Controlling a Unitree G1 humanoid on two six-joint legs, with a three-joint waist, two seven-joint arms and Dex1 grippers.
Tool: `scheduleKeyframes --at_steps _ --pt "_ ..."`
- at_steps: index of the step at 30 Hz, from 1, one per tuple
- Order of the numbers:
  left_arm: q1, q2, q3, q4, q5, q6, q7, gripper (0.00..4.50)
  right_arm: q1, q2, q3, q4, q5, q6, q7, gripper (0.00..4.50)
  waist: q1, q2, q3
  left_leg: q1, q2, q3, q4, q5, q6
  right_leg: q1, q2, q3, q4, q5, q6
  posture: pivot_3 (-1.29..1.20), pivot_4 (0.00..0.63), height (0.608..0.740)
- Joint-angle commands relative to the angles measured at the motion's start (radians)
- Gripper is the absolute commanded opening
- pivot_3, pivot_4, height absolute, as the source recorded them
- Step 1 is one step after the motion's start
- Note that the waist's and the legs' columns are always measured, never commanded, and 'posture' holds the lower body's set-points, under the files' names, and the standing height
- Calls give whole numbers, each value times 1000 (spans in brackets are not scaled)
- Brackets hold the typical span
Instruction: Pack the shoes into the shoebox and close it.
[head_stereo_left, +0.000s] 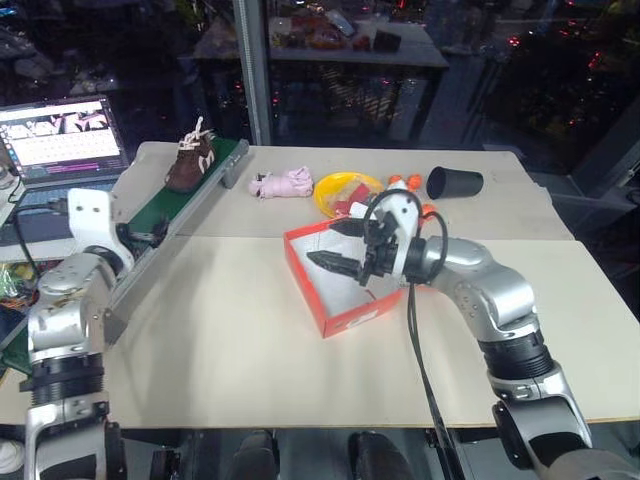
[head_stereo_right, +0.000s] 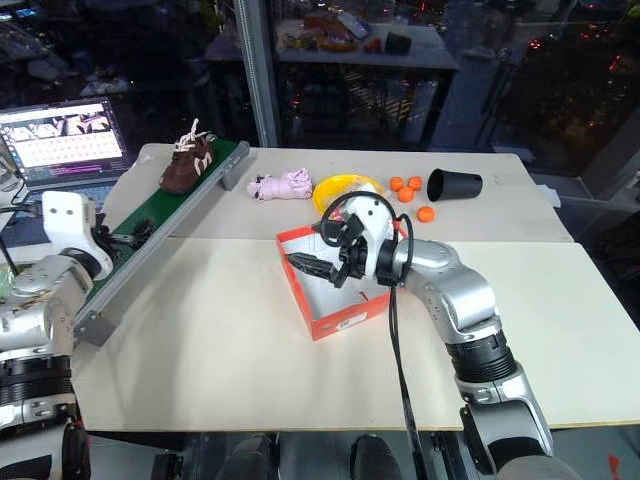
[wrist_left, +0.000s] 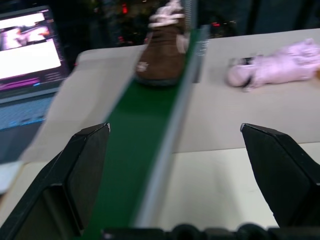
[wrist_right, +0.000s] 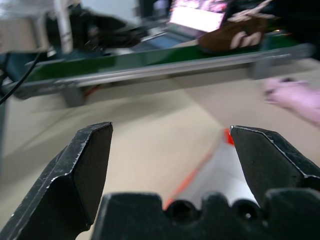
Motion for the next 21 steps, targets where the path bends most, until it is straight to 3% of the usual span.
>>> scheduleKeyframes --at_steps 1,11,21 --pt "-61 60 19 163 17 -137 -61 4500 -28 4 0 -31 7 -3 21 4415 2 0 0 0 0 0 0 0 0 0 0 0 0 0 0 0 150 740" --pt "-219 111 -19 504 55 -317 -148 4500 -11 -15 -7 -60 8 17 23 4415 0 -1 0 -1 1 0 0 0 0 -1 0 -1 0 1 -1 0 150 740" --pt "-307 110 -23 648 57 -375 -169 4500 8 -37 -23 -106 18 65 4 4415 -4 -1 0 -3 1 0 0 0 0 -3 0 -1 0 1 -1 0 150 740"
